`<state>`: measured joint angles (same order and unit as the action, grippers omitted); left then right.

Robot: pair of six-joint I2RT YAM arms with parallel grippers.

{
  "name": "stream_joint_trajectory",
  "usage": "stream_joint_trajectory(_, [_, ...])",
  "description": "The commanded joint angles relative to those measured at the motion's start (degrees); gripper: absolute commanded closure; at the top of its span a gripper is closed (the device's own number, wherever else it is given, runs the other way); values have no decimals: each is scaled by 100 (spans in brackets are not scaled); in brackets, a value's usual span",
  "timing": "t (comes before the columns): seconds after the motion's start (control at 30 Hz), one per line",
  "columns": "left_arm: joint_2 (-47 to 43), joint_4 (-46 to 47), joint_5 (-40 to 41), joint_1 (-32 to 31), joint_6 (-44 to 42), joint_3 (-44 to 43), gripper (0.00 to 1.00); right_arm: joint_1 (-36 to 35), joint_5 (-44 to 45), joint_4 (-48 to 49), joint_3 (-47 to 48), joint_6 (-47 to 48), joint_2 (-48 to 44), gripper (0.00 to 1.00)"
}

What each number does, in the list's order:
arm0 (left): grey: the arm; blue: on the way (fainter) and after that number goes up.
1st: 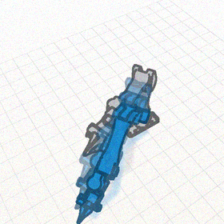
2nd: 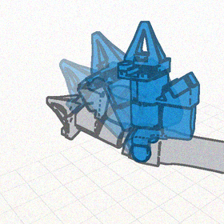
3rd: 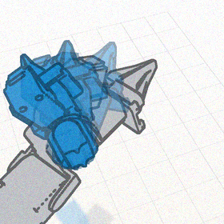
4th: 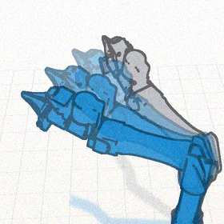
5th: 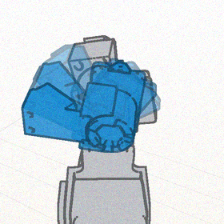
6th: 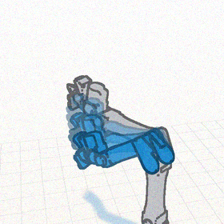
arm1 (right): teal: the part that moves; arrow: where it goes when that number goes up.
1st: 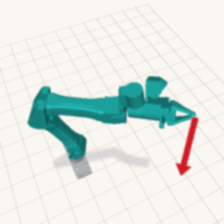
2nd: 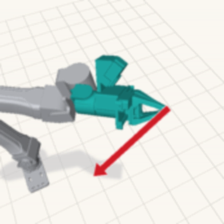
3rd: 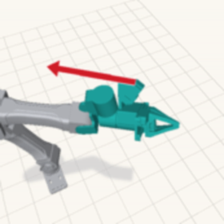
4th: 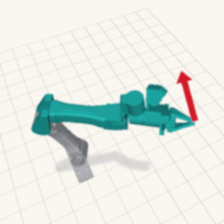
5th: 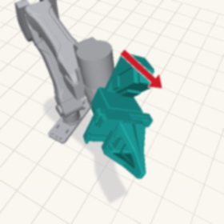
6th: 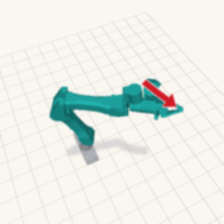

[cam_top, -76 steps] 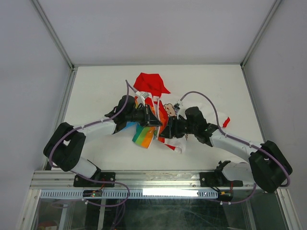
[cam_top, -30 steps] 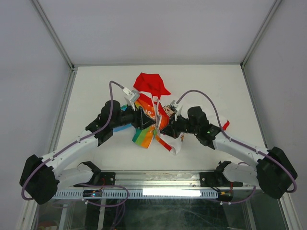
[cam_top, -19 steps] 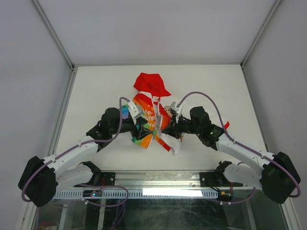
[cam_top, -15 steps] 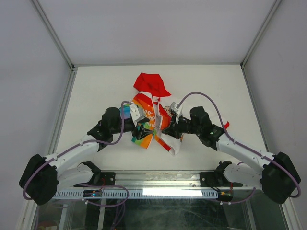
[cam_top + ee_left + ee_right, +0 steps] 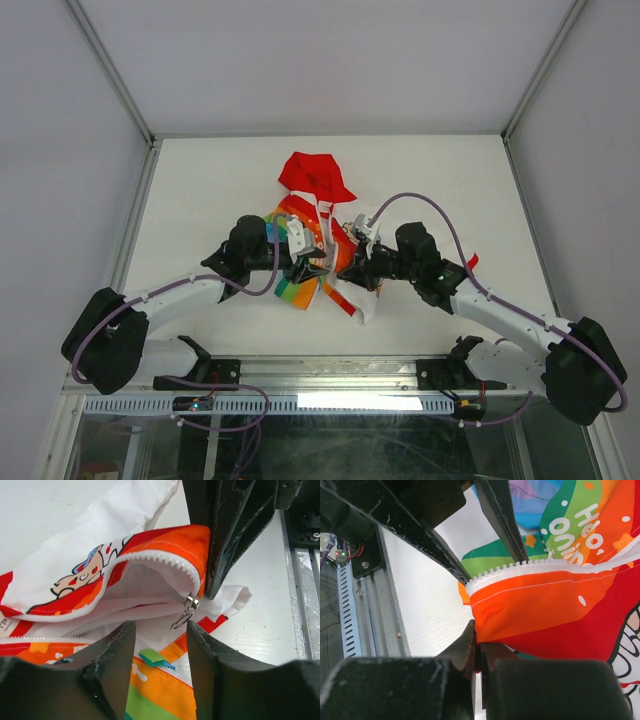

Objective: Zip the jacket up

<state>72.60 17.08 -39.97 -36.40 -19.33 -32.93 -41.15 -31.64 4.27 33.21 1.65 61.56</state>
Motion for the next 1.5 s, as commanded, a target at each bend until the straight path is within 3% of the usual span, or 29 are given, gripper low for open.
stream_joint_trajectory(0.0, [120, 484, -419, -68, -339, -367, 59, -21, -145, 336, 317, 94, 12, 100])
stream_joint_trajectory(0.27, [-158, 82, -414, -86, -384, -301, 100, -16, 104, 329, 366, 125, 91, 100])
stream_joint_trajectory(0.7, [-1791, -1188, 774, -620, -429, 198, 100, 45, 570, 448, 373, -44, 298, 100])
stream_joint_trajectory(0.77, [-1789, -1031, 927, -629, -247, 316, 79, 45, 453, 526, 369, -37, 304, 100])
stream_joint_trajectory(0.87, [-1627, -612, 1172, -625, -269, 454, 65, 44, 290, 588, 344, 3, 283, 100])
stream_joint_trajectory(1.0, [-1026, -180, 1297, -551, -461, 265, 60, 45, 169, 580, 336, 97, 221, 100])
stream_joint_trajectory(1.2, [-360, -129, 789, -317, -775, -135, 52, 40, 55, 541, 340, 110, 178, 100])
stream_joint_trajectory(1.47, [-246, 50, 218, -4, -784, -183, 48, 43, 15, 541, 252, 83, 83, 100])
